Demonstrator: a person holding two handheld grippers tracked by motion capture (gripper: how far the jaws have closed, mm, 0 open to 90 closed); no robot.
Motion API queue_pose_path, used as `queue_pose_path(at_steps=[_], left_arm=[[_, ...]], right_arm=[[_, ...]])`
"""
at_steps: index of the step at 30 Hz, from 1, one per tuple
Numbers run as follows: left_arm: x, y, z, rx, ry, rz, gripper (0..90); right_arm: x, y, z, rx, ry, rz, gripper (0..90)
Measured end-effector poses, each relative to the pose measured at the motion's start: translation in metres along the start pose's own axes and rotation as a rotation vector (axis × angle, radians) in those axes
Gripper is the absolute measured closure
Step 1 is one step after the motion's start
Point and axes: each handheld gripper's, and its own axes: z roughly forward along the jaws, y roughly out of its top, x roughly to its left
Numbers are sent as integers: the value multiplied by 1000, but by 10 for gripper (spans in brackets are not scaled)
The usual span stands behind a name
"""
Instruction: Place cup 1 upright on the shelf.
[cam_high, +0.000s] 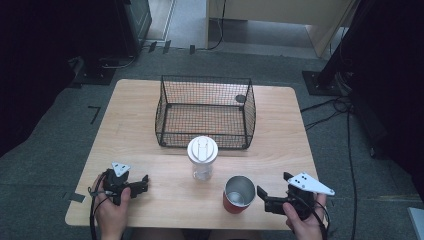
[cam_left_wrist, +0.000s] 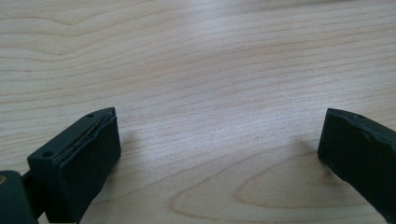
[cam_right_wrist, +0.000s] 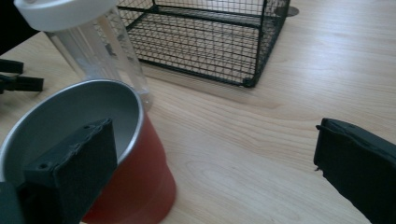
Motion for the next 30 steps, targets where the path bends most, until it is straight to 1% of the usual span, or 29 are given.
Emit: queue_pose_path(at_steps=[1, 2, 3, 8, 10, 16, 19, 20, 21, 30], left_arm=[[0, 0, 0, 0, 0, 0, 0], [0, 0, 0, 0, 0, 1, 0], [0, 0, 0, 0, 0, 1, 0], [0, 0, 0, 0, 0, 1, 0], [0, 0, 0, 0, 0, 1, 0], [0, 0, 0, 0, 0, 1, 0], [0, 0, 0, 0, 0, 1, 0], [0, 0, 0, 0, 0, 1, 0], [0, 0, 0, 0, 0, 1, 0], [0, 0, 0, 0, 0, 2, 0]], right_arm=[[0, 0, 0, 0, 0, 0, 0], [4, 1, 1, -1, 20, 1, 0], [6, 1, 1, -2, 28, -2, 0], [18, 3, 3, 1, 47, -26, 0], [23, 4, 4, 0, 64, -26, 0], [38, 6, 6, 3, 101, -54, 0], [44, 6, 8, 5, 112, -67, 0], [44, 6, 8, 5, 112, -67, 0], [47, 5, 10, 7, 120, -75, 0], [58, 2, 17, 24, 140, -90, 0]])
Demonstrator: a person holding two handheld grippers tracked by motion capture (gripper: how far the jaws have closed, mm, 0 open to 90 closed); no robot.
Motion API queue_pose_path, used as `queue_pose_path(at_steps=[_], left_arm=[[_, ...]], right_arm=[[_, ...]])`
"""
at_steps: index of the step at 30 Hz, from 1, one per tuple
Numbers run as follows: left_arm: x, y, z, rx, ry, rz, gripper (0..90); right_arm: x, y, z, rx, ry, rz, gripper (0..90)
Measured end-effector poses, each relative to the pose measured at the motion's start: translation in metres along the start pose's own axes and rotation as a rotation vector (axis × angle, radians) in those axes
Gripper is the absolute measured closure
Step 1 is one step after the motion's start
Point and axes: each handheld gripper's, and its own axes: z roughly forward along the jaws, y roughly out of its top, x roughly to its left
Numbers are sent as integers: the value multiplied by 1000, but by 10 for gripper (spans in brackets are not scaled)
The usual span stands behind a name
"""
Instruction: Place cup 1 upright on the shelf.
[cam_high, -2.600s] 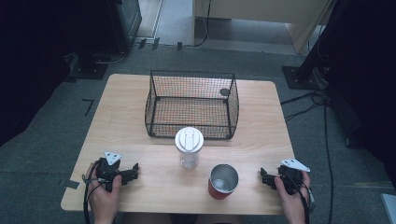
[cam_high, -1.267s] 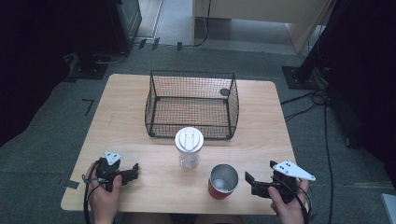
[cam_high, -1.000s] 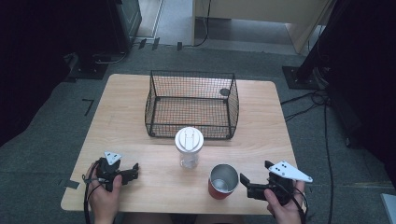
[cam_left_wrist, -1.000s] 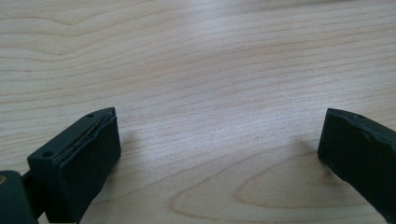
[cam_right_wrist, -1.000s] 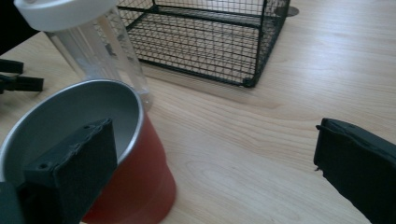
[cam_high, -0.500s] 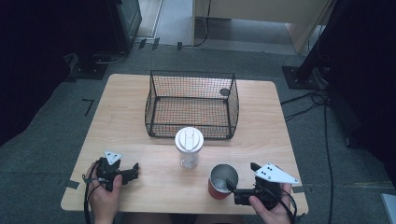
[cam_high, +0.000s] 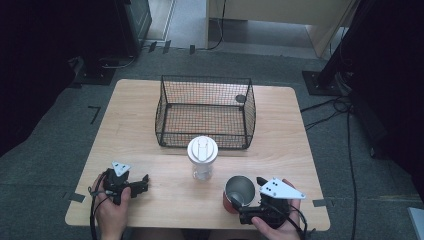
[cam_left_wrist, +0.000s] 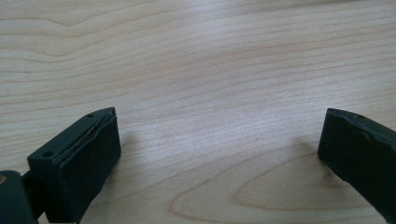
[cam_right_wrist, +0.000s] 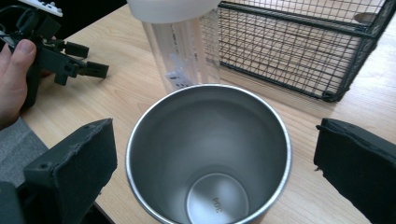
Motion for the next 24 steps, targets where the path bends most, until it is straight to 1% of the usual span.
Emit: queue_pose_path(at_steps=[2, 5, 7, 13, 17, 21, 24], left_arm=[[0, 0, 0, 0, 0, -1, 0], [0, 0, 0, 0, 0, -1, 0], [0, 0, 0, 0, 0, 0, 0], [0, 0, 0, 0, 0, -1, 0], [0, 0, 0, 0, 0, 0, 0], [0, 0, 0, 0, 0, 0, 0], [0, 0, 0, 0, 0, -1, 0]], right_arm=[[1, 0, 1, 1, 4, -6, 0], [4, -2, 4, 9, -7, -17, 0], [6, -2, 6, 10, -16, -15, 0], [8, -5, 11, 19, -17, -26, 0], [10, -7, 15, 26, -32, -43, 0], [11, -7, 16, 32, -40, -44, 0], [12, -10, 20, 49, -56, -58, 0]])
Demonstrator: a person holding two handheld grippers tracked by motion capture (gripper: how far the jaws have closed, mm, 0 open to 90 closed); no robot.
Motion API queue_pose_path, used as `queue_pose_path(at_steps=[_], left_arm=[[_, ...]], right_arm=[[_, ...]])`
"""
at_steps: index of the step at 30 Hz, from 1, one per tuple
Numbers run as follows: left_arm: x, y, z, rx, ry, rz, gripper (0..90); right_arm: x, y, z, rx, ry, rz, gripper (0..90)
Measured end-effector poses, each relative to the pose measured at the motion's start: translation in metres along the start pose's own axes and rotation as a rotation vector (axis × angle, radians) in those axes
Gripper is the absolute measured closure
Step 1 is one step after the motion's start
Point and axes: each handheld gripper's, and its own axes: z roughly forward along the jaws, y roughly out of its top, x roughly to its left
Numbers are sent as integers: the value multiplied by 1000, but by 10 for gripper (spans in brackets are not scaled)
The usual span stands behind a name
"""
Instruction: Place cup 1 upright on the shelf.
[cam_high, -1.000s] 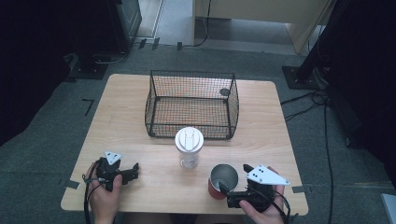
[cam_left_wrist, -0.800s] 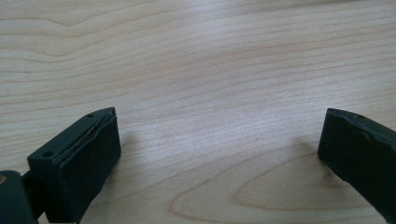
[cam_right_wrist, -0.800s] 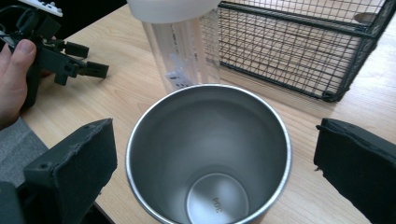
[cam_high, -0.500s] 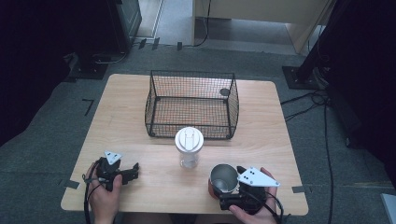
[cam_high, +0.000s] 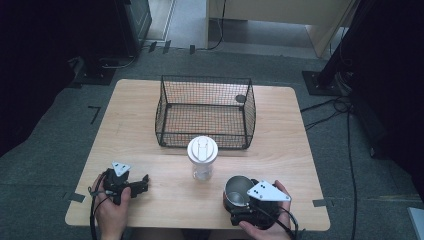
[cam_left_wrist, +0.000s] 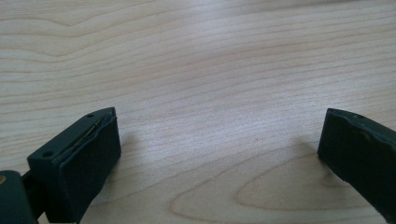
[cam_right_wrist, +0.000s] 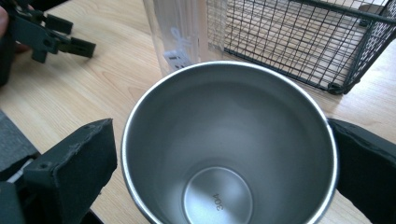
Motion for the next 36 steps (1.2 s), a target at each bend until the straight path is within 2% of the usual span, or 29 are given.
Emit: queue_pose_path(at_steps=[6, 10, 13, 15, 23, 26, 32, 36], left_arm=[[0, 0, 0, 0, 0, 0, 0], [0, 0, 0, 0, 0, 0, 0], [0, 0, 0, 0, 0, 0, 0], [0, 0, 0, 0, 0, 0, 0], [0, 0, 0, 0, 0, 0, 0], [0, 0, 0, 0, 0, 0, 0], [0, 0, 0, 0, 0, 0, 0], [0, 0, 0, 0, 0, 0, 0]], right_arm=[[2, -2, 5, 24, -27, -20, 0], [2, -3, 7, 30, -27, -7, 0], [2, -4, 7, 26, -32, -12, 24], [2, -4, 6, 4, -49, -7, 59], [1, -5, 6, 1, -39, -4, 61], [0, -5, 8, 11, -35, 12, 46], [2, -6, 8, 3, -51, -10, 68], [2, -7, 8, 0, -56, -5, 71]])
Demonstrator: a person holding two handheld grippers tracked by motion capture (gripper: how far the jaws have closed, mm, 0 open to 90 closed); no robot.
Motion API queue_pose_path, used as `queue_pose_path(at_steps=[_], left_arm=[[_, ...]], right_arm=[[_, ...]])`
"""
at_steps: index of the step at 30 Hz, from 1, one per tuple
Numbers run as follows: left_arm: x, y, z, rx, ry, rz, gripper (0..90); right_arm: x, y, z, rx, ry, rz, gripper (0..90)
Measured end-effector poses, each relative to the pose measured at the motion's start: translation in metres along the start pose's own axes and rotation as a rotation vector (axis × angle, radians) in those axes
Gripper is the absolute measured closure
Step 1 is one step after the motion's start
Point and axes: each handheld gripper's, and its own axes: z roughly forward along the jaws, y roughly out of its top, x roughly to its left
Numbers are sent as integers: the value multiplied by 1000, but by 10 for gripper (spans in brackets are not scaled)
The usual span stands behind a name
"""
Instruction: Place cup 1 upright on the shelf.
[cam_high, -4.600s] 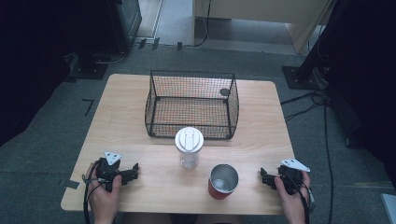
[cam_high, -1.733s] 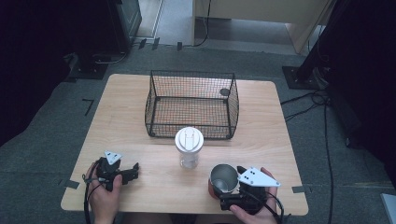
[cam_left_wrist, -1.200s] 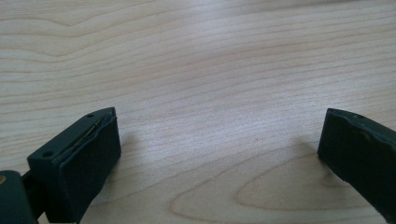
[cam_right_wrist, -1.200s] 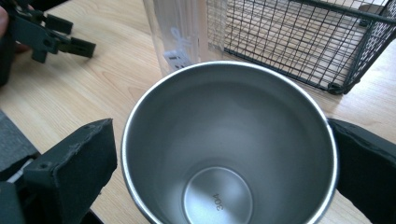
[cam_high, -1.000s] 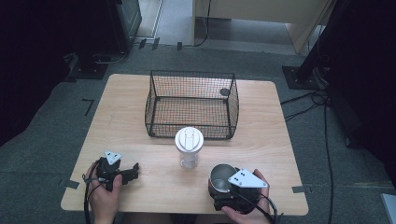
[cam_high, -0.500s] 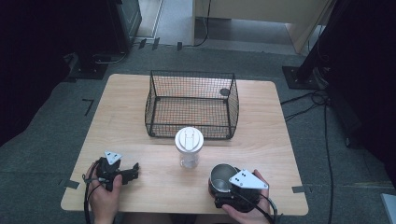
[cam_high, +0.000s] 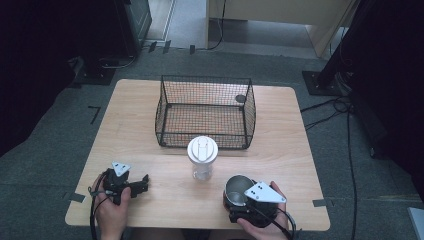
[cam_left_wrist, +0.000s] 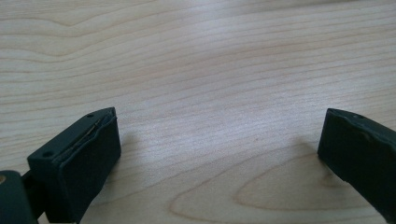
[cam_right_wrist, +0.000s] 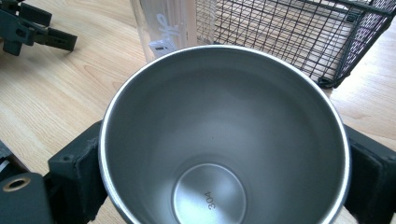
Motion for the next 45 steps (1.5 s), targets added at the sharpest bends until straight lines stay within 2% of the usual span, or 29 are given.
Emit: queue_pose_path(at_steps=[10, 19, 33, 45], left_arm=[[0, 0, 0, 0, 0, 0, 0], [0, 0, 0, -1, 0, 0, 0], [0, 0, 0, -1, 0, 0, 0], [0, 0, 0, 0, 0, 0, 0]], right_arm=[[2, 0, -1, -1, -20, -3, 73], [-2, 10, -11, -25, -42, 0, 73], [-15, 39, -25, -84, -101, 7, 73], [-18, 71, -32, -168, -142, 3, 73]])
